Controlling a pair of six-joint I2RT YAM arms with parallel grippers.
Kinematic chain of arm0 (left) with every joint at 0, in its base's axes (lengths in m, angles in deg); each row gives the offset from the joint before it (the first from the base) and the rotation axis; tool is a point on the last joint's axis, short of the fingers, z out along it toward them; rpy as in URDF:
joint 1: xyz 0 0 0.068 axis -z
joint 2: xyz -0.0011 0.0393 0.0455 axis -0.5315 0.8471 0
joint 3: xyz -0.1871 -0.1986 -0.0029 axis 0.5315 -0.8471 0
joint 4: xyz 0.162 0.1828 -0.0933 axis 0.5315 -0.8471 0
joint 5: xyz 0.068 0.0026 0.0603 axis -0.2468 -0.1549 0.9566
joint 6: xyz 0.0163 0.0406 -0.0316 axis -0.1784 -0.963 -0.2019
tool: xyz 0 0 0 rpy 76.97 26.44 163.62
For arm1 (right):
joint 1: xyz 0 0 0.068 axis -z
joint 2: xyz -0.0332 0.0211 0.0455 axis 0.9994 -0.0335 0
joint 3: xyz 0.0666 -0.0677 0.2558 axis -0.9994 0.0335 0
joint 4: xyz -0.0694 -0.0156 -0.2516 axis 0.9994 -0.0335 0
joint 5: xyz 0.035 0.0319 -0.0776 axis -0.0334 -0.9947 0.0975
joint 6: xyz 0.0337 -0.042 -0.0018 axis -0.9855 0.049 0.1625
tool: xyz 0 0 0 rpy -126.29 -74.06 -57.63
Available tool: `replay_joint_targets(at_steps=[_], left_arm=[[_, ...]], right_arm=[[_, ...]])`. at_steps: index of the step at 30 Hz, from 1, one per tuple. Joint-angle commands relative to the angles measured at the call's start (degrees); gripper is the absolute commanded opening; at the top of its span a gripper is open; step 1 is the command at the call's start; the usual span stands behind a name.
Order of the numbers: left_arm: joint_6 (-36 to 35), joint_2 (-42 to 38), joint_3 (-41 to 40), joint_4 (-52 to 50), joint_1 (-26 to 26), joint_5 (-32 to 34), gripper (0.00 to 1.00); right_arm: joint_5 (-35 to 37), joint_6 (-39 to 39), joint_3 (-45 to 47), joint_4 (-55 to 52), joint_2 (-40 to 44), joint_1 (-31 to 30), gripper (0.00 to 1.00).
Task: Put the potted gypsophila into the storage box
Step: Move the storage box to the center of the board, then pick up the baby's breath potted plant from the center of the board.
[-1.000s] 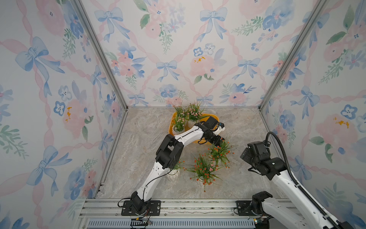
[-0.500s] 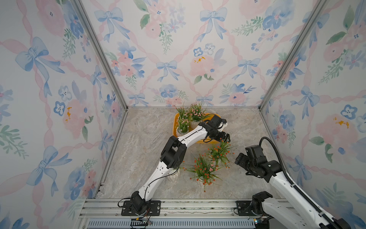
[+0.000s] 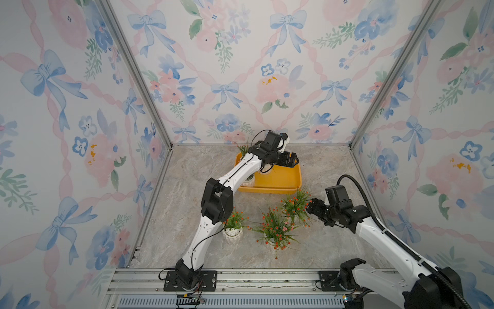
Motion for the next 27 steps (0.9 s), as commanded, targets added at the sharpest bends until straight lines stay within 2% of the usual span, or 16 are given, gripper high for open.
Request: replay_joint_targets(at_steps=[1,11,20,27], left_arm=[[-0.58,-4.16,-2.44,-0.26,-1.42,1.16,0.98],[-3.16,-9.51,-10.01,-0.26,-4.73,6.64,0.98],[-3.84,-10.00,-8.96,-0.26,-6.79,6.67,0.98],[-4.64,-12.14,-9.17,-0.18,-6.90,6.87,0.98]], right_arm=[[-2.22,1.40,-3.26,0.21,-4.67,-1.15,0.77],[-6.24,4.25,-4.93,0.04,-11.26,-2.07,0.68],[-4.52,3.90,-6.14,-0.26,-15.79,-5.35,0.60],[-2.68,1.64,-8.56,-0.59,-19.25,-6.62,0.42]])
